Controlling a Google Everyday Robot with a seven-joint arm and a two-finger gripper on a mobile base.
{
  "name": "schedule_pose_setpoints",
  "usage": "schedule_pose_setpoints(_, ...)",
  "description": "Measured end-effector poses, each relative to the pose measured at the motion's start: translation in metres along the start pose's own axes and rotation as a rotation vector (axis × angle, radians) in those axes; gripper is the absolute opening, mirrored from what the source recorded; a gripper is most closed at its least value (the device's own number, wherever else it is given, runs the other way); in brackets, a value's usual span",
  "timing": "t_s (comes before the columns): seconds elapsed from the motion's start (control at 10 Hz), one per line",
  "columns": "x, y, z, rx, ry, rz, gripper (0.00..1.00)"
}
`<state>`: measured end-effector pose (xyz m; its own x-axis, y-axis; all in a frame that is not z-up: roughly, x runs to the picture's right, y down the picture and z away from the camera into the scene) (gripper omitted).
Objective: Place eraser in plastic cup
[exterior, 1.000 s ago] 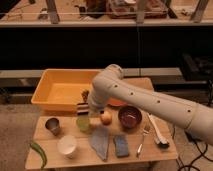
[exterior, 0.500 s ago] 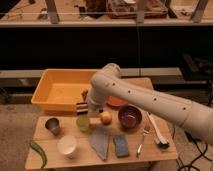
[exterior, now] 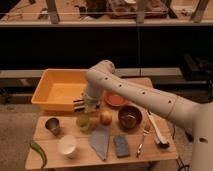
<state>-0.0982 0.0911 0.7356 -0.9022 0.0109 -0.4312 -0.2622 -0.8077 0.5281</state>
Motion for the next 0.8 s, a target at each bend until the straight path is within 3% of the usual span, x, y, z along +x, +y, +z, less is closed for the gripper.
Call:
schedule_pose_setpoints(0.3,0.015,-0.020,-0.003,0.003,-0.005,-0.056,0.00)
schedule_pose_setpoints(0.5,0.028,-0.025,0.006,0.031,-0.005,-0.089,0.00)
schedule_pose_setpoints(0.8,0.045,-0.021,0.038,0.078,0.006,-0.128,0.00)
